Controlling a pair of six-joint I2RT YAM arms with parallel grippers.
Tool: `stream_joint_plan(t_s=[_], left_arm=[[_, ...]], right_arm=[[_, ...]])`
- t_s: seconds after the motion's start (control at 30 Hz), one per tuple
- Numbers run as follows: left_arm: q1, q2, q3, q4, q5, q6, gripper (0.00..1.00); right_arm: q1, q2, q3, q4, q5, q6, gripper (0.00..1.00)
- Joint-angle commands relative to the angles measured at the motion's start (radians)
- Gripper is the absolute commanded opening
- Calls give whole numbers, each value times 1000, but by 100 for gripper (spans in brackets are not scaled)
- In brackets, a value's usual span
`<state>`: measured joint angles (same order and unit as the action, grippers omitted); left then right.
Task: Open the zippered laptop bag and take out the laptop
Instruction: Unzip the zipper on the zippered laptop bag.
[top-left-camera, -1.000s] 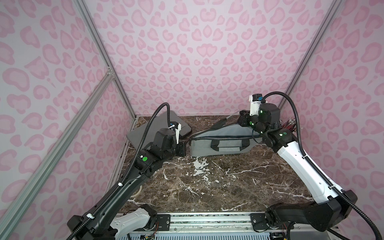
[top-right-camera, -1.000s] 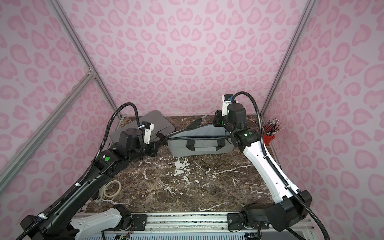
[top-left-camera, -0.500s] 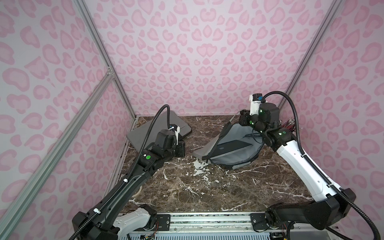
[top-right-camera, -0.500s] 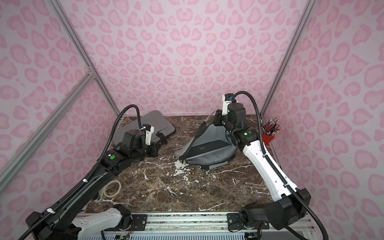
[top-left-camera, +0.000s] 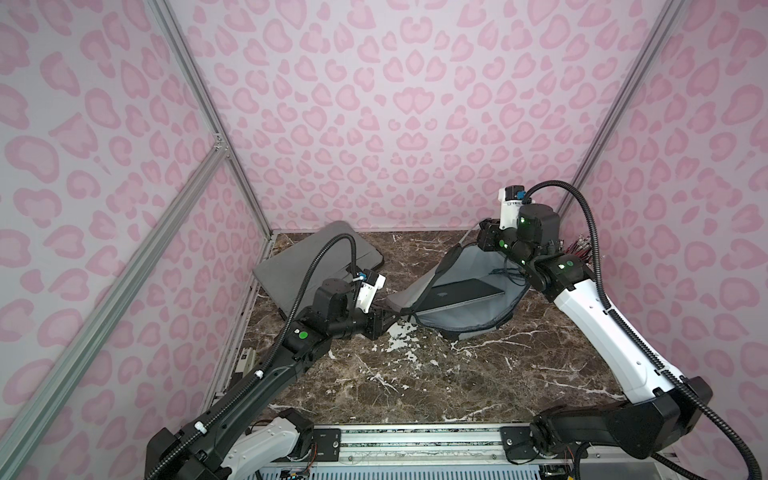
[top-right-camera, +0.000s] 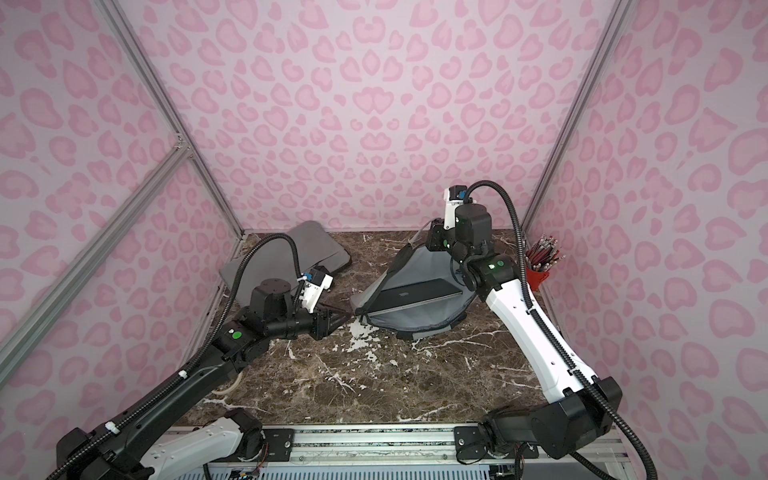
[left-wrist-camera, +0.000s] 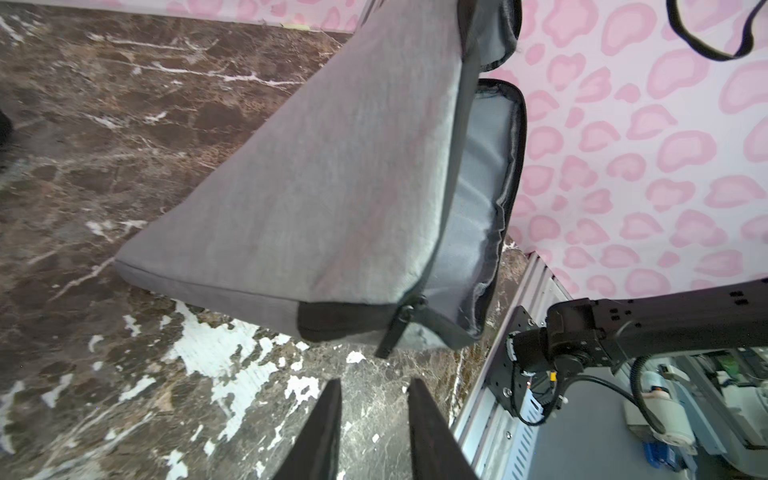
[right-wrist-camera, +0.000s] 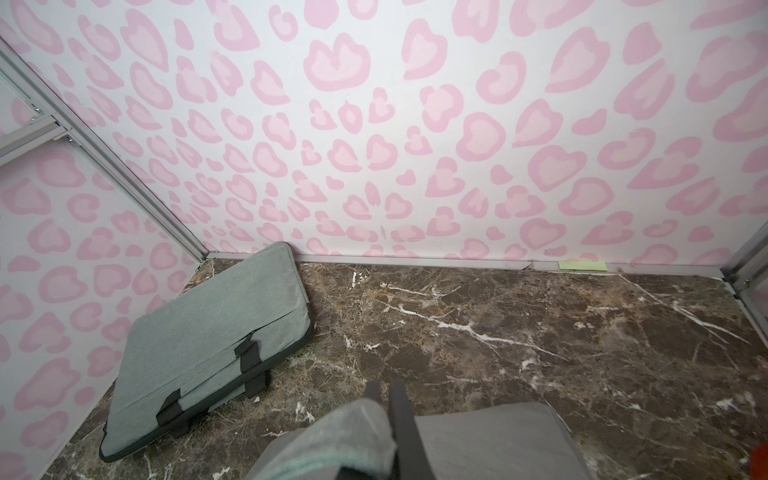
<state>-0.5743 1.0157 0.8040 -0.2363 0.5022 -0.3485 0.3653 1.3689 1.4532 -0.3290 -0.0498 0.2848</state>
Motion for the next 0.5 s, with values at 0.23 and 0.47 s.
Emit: stream_joint_plan(t_s=[0.23,0.47], left_arm=[[-35,-22,-82,123,-118,-61,43],[-22,-12,-106,209,-130,-84,42]], right_arm=[[9,-11,10,94,20,19,0],[12,-15,9,93,21,19,0]])
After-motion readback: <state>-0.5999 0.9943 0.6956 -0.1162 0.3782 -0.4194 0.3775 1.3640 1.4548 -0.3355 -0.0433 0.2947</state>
